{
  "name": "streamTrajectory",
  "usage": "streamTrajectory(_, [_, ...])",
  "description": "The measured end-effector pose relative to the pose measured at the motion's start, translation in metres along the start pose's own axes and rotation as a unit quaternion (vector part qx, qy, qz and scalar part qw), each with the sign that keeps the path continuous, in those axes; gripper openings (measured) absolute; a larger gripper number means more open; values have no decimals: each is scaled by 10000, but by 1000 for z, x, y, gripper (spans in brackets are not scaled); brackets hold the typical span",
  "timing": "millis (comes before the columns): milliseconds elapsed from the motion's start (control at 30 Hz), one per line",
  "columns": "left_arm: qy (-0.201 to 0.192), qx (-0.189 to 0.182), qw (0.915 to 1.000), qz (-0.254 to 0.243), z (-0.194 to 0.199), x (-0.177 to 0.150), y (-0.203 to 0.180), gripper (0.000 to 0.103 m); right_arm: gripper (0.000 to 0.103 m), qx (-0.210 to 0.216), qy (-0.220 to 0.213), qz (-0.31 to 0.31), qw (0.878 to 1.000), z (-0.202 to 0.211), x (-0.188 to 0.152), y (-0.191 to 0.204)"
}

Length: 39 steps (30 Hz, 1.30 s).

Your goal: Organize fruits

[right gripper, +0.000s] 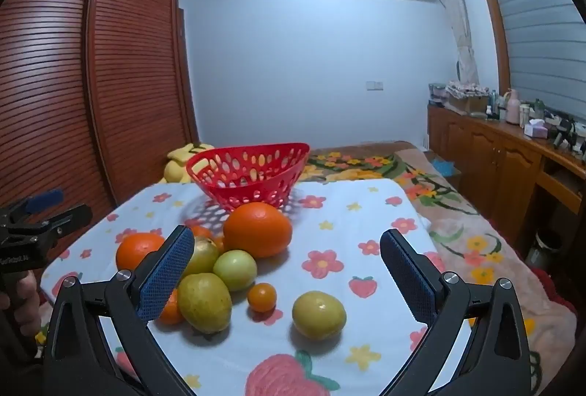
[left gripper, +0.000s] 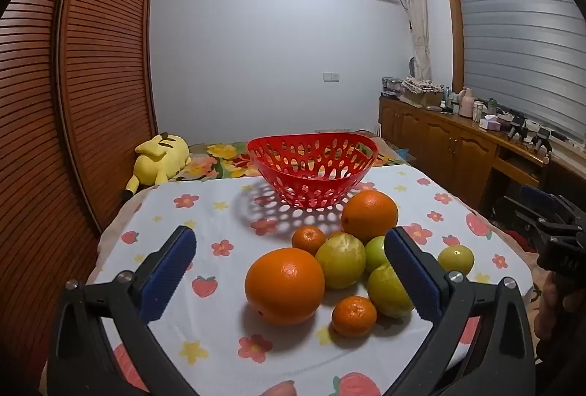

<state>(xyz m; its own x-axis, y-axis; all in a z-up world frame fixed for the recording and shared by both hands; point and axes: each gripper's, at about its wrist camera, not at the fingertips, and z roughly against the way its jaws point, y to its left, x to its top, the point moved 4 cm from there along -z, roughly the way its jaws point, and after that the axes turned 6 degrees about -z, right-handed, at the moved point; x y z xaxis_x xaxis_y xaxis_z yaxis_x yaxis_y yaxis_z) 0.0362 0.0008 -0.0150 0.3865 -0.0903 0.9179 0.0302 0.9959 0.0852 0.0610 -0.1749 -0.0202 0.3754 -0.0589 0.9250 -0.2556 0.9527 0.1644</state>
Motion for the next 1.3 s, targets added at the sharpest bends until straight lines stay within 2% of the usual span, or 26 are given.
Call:
streamTrajectory(233, [-96,12,9999,47,6,1,5,103,103,19,37,56,10000,-1,0,1])
streamTrajectory(267, [25,10,10000,-4,0,-2,-1,103,103,19,40,68,10000,-2,-1,2])
streamTrajectory(400, [49,14,10000,-27,0,-2,-2,103,103,35,35,37,10000,-5,-4,-1])
streamTrajectory(1300, [18,24,10000,-11,4,-4,1,103,103,27,37,64,10000,-1,-5,5])
